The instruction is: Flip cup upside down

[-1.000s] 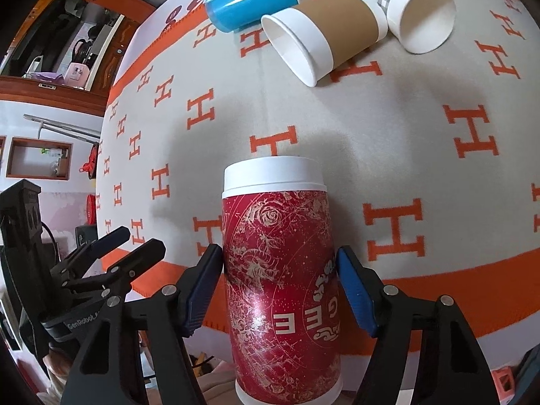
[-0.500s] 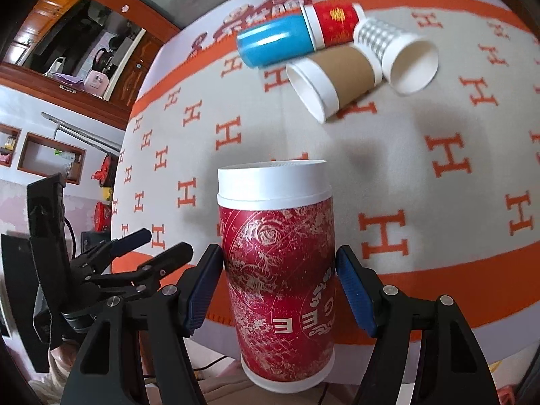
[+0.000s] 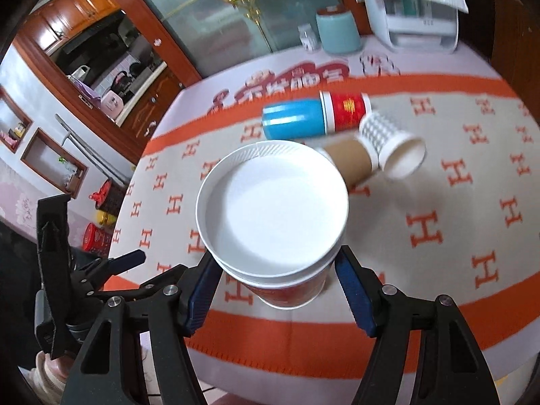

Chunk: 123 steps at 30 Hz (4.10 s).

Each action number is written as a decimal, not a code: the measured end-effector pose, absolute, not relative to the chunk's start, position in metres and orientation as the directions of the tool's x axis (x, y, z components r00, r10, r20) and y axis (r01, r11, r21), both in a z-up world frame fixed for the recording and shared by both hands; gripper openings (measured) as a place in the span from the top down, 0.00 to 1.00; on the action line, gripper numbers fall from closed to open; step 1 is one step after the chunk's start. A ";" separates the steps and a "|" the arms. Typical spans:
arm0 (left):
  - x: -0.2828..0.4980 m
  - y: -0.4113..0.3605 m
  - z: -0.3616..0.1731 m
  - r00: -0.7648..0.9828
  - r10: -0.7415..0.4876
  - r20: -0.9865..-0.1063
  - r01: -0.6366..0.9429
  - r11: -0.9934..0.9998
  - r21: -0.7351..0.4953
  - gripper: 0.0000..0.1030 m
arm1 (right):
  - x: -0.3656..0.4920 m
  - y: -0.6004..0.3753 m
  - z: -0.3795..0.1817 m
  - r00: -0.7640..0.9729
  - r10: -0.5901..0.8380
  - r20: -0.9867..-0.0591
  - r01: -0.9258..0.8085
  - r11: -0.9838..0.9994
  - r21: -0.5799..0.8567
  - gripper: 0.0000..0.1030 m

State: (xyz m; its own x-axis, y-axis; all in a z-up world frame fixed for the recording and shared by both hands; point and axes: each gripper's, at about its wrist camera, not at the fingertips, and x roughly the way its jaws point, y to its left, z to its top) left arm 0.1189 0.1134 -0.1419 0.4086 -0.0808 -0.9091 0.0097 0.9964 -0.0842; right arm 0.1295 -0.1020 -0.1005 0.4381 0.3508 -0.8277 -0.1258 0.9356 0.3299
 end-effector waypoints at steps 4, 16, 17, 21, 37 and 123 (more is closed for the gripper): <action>0.120 0.114 -0.139 0.419 -0.087 -0.904 0.006 0.996 -0.092 0.11 | 0.132 -0.096 -0.092 0.483 0.333 -0.810 -0.145 0.943 0.301 0.34; 0.117 0.107 -0.145 0.435 -0.078 -0.897 0.020 0.997 -0.077 0.11 | 0.133 -0.088 -0.115 0.524 0.245 -0.816 -0.174 0.968 0.179 0.34; 0.117 0.106 -0.145 0.439 -0.077 -0.895 0.020 0.997 -0.076 0.11 | 0.132 -0.086 -0.116 0.539 0.233 -0.809 -0.185 0.970 0.156 0.34; 0.118 0.104 -0.145 0.454 -0.067 -0.889 0.018 0.998 -0.066 0.11 | 0.128 -0.081 -0.124 0.569 0.223 -0.792 -0.210 0.970 0.122 0.34; 0.121 0.096 -0.148 0.468 -0.039 -0.883 0.023 0.999 -0.032 0.10 | 0.110 -0.069 -0.152 0.568 0.226 -0.791 -0.261 0.961 0.087 0.32; 0.018 0.013 0.006 0.686 -0.046 -0.726 -0.004 0.998 -0.067 0.01 | -0.040 -0.180 0.081 0.699 0.282 -0.657 -0.186 0.959 0.214 0.12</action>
State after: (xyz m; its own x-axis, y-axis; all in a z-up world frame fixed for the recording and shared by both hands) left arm 0.0182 0.0133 0.0064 0.6865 -0.0457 -0.7257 -0.0040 0.9978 -0.0666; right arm -0.0401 -0.1801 0.0810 0.6990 0.2820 -0.6571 -0.1858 0.9590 0.2140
